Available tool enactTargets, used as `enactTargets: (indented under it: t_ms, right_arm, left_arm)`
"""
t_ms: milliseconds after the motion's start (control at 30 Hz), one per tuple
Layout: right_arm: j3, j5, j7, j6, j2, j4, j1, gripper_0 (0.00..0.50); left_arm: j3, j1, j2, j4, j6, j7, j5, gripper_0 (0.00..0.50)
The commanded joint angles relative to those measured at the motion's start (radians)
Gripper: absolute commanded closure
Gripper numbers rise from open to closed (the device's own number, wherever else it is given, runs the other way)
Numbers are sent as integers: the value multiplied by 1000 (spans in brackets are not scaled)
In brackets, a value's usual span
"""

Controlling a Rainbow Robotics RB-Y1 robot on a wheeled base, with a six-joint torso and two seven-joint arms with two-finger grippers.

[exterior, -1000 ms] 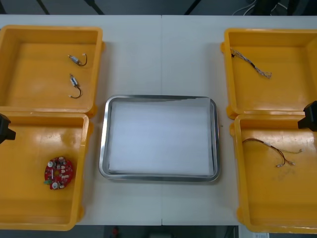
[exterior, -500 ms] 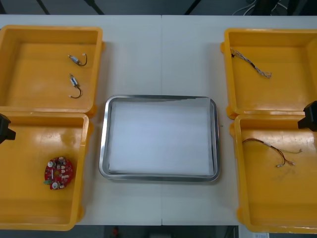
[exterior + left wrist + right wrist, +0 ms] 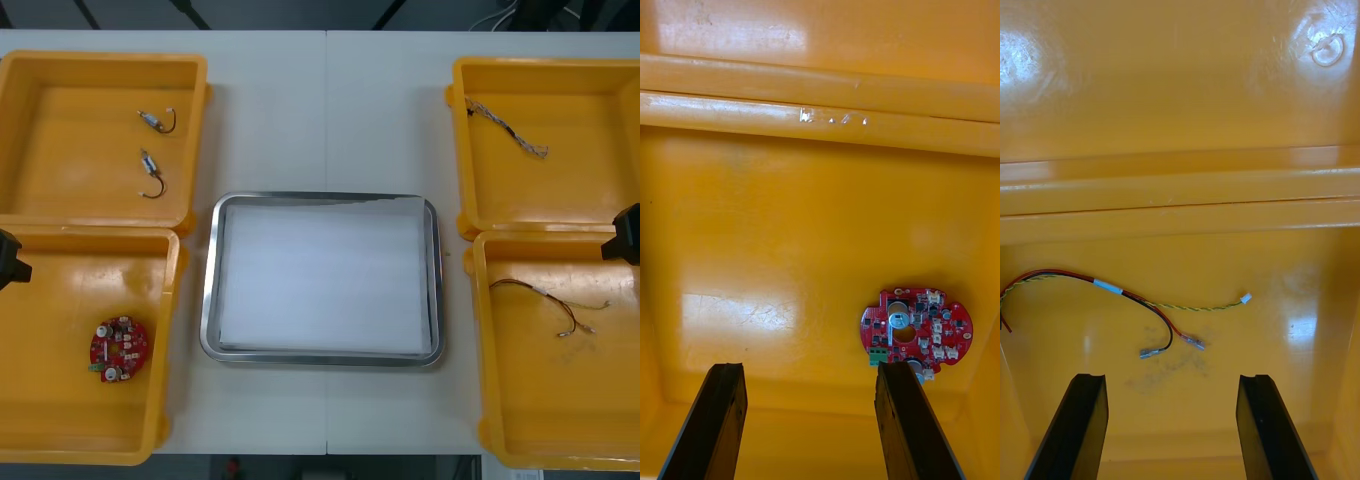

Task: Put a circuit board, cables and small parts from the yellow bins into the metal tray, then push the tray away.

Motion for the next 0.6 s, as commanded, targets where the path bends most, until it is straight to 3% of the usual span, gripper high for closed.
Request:
enactTargets:
  t_ms: [33, 600]
  right_arm:
    - [-36, 7, 32, -6, -42, -27, 10, 0]
    - [-36, 7, 32, -6, -42, -27, 10, 0]
  left_arm:
    - [29, 18, 44, -20, -8, -42, -9, 0]
    - [29, 18, 44, -20, -8, -42, -9, 0]
